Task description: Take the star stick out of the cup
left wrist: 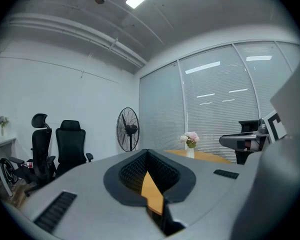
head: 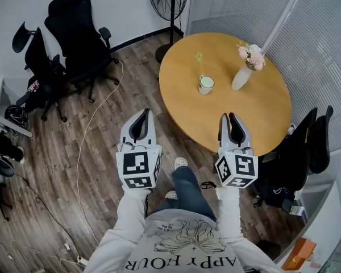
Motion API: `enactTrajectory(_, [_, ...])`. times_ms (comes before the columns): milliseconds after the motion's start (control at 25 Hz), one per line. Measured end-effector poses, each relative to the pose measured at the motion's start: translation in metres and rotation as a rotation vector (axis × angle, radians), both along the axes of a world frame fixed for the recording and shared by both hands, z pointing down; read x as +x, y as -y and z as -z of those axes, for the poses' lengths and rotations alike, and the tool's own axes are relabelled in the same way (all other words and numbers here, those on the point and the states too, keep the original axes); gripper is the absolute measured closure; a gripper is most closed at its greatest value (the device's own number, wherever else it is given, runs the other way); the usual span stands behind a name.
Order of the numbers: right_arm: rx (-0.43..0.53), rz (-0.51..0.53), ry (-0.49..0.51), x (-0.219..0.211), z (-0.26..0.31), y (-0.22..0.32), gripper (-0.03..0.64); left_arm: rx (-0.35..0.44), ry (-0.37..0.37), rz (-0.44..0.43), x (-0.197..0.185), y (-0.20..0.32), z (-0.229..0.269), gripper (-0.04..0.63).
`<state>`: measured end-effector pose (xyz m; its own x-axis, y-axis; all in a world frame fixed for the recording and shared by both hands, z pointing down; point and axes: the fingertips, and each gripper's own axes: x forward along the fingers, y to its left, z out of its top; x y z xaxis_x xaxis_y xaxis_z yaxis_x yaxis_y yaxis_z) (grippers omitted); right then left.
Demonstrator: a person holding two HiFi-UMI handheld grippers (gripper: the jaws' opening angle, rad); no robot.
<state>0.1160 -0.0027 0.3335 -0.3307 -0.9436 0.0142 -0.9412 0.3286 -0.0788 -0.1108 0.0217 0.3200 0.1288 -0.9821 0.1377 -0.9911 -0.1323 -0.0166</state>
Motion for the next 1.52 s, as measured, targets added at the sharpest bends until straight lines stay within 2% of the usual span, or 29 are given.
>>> enactTrajectory(560, [0.001,0.065,0.003,-0.008,0.005,0.141,0.543,0.003,0.013,0.055,-0.002,0.123,0.007,0.589])
enactTrajectory(960, [-0.043,0.108,-0.007,-0.011,-0.010,0.228,0.534,-0.035,0.011,0.086,0.002,0.204,-0.007,0.589])
enactTrajectory(1520, [-0.129,0.166,-0.023,-0.026,-0.050,0.303,0.523,-0.128,0.023,0.096,0.007,0.271,-0.048,0.589])
